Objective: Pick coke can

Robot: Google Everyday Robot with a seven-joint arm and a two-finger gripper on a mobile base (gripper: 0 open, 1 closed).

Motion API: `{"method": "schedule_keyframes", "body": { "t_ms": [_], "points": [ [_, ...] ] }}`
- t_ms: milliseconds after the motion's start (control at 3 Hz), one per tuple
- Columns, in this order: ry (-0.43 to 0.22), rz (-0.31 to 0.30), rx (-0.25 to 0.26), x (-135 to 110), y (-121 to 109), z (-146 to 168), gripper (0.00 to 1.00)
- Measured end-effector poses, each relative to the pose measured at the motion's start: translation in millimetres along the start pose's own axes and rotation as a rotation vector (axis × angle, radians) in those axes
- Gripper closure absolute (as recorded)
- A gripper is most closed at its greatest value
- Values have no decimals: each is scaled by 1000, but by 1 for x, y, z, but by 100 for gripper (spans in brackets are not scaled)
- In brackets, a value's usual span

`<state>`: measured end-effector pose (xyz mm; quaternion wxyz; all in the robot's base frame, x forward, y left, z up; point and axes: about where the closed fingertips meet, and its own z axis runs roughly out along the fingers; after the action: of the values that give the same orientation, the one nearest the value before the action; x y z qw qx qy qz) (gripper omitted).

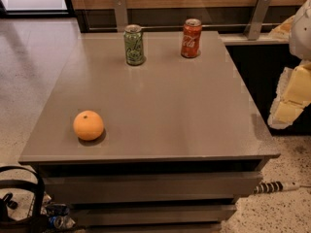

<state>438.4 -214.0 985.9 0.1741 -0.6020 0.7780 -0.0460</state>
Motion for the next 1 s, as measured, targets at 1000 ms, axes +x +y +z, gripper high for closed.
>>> {"method": "schedule_keyframes", "body": {
  "t_ms": [1000],
  "points": [
    [-220,85,123,17,-81,13,0]
  ]
}}
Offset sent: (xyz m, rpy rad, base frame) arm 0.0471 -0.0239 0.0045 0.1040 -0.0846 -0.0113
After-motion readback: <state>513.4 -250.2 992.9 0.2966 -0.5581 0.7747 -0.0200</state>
